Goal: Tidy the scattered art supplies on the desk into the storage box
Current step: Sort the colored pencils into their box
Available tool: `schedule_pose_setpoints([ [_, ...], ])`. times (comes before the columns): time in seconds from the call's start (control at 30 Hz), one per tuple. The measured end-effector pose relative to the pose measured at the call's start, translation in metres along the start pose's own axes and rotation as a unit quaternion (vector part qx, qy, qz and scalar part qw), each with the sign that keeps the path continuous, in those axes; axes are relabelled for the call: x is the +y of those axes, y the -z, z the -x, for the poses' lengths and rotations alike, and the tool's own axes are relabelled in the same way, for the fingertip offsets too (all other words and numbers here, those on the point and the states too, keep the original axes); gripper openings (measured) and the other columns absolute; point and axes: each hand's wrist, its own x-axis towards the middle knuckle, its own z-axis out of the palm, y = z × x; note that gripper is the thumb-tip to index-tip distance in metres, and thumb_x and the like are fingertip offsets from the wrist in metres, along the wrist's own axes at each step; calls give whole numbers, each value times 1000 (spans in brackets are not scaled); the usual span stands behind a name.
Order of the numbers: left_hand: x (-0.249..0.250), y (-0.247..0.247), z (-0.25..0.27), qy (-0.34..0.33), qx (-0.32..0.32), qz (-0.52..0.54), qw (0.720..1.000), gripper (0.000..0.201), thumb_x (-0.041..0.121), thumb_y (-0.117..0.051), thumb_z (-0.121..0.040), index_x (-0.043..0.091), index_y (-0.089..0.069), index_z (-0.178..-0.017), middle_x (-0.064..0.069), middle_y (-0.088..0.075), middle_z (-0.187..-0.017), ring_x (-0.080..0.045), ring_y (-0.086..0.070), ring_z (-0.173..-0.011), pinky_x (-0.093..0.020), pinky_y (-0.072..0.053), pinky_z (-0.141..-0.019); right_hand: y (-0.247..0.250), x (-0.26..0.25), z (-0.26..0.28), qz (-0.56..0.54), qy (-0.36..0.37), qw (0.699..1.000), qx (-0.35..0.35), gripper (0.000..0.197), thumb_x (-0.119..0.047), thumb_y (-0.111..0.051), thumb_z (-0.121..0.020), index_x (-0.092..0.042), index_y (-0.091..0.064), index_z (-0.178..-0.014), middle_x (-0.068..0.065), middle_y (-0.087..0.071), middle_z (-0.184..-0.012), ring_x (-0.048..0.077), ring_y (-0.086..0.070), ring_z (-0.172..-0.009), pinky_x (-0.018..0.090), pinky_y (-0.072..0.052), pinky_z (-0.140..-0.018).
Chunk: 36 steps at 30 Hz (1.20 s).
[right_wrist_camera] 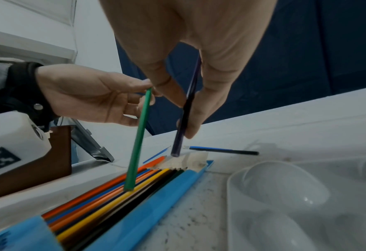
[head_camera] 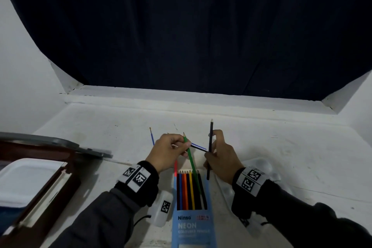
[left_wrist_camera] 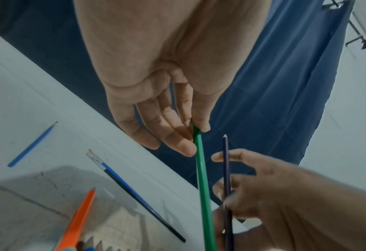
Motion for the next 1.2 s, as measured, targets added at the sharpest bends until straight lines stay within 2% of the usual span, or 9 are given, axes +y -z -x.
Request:
schedule_pose_setpoints([
  [0.17, -12, -8, -26, 15, -58, -85, 995, 29, 24, -70, -92, 19, -62, -64, 2, -70, -63, -16, -72, -74, -38, -56, -85, -6, 2, -17, 25, 13, 1000, 0, 25, -6, -49, -91, -22, -31, -99, 14, -61, -76, 34, -62, -65, 48, -51, -60],
  [0.3, -15, -15, -35, 33, -89, -177, 980, 26, 30, -73, -88, 8, -64, -78, -2, -72, -75, -13, -65, -70, -23, -49, -66, -11, 11, -32, 62, -13, 998, -31, 26, -7, -50, -91, -18, -32, -105, 10, -60, -75, 31, -61, -67, 45, -53, -62],
  [0.43, -17, -24, -31, 17, -172, -330, 928, 19, 26, -69, -88, 8, -64, -88, -9, -66, -94, -22, -59, -86, -27, -40, -70, -9, 17, -43, 93, -87, 987, -100, 28, -16, -62, -88, -14, -39, -105, 13, -63, -89, 32, -65, -80, 38, -55, -68],
  [0.53, -20, -30, -28, -10, -203, -392, 897, 35, 40, -75, -83, 8, -70, -95, -10, -65, -102, -23, -59, -93, -26, -36, -71, -9, 17, -44, 134, -123, 972, -150, 27, -17, -71, -79, -16, -48, -92, 12, -67, -94, 28, -67, -86, 35, -56, -69],
  [0.63, -24, -34, -19, -30, -235, -457, 857, 50, 52, -78, -76, 14, -69, -107, -6, -54, -112, -23, -54, -102, -30, -44, -81, -10, 16, -42, 182, -119, 956, -198, 25, -18, -74, -76, -18, -49, -78, 11, -70, -97, 25, -66, -92, 24, -46, -62],
  [0.7, -25, -34, -9, -53, -236, -491, 837, 56, 56, -75, -75, 17, -65, -113, -3, -51, -115, -22, -50, -105, -32, -43, -85, -12, 17, -39, 210, -112, 946, -219, 23, -18, -73, -79, -10, -56, -93, 14, -67, -108, 27, -62, -102, 24, -44, -67],
  [0.8, -24, -30, 8, -78, -222, -502, 832, 62, 62, -70, -76, 21, -61, -122, 0, -50, -118, -20, -48, -107, -32, -40, -86, -18, 24, -39, 228, -87, 945, -217, 64, -25, -79, -74, -5, -47, -126, 15, -54, -121, 31, -55, -112, 30, -47, -85],
  [1.0, -24, 1, 37, -54, -158, -492, 855, 70, 61, -64, -83, 30, -45, -143, 8, -45, -139, -16, -41, -127, -35, -37, -102, -17, 23, -42, 289, -30, 923, -252, 80, -39, -87, -58, -12, -47, -122, 7, -36, -116, 30, -52, -106, 41, -52, -88],
  [1.2, -40, 22, 56, -18, -231, -509, 829, 90, 67, -59, -83, 35, -16, -156, 11, -10, -164, -13, -13, -149, -45, -16, -116, -14, 17, -41, 358, -15, 895, -266, 81, -54, -80, -67, -12, -49, -129, 8, -36, -127, 30, -42, -118, 41, -44, -98],
])
